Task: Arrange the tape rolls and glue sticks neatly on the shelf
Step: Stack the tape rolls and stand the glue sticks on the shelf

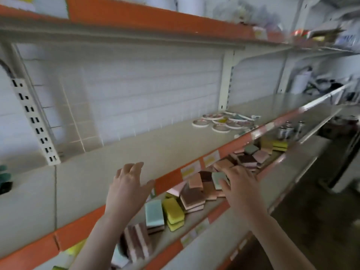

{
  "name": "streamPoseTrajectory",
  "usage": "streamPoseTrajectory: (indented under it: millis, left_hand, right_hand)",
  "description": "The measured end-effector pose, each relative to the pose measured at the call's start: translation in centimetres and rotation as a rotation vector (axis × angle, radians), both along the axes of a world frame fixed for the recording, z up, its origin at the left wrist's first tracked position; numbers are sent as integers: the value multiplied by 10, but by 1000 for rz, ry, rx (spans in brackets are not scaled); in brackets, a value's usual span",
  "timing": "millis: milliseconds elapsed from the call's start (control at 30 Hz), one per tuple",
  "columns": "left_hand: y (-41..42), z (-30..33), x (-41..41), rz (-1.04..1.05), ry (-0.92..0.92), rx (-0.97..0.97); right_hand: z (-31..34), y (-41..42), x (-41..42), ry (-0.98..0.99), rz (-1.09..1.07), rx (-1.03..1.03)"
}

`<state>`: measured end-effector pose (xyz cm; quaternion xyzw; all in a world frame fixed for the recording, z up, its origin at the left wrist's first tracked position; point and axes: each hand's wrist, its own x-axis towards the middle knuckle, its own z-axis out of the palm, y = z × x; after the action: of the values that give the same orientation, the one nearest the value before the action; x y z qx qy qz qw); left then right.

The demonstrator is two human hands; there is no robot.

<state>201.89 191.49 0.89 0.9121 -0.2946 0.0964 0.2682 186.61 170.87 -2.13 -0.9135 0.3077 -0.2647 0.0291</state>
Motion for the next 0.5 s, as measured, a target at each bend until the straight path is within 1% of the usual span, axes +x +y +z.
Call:
streamPoseTrajectory:
  millis: [100,267,400,500]
  left_hand:
    - [-72,-1,5,-40,-2,-9]
    - [-194,-7,21,-94,25,-33]
    - [-276,-2,36,-86,30,-65]
    - [-326,4,44,-57,19,-63]
  right_hand:
    - [-3,-60,-1,-73,-5,3]
    - [-10,-171,21,-7,-51,13]
    - [2,-254,43,-25,-49,-6]
    - [9,-315,58,-70,-5,-45]
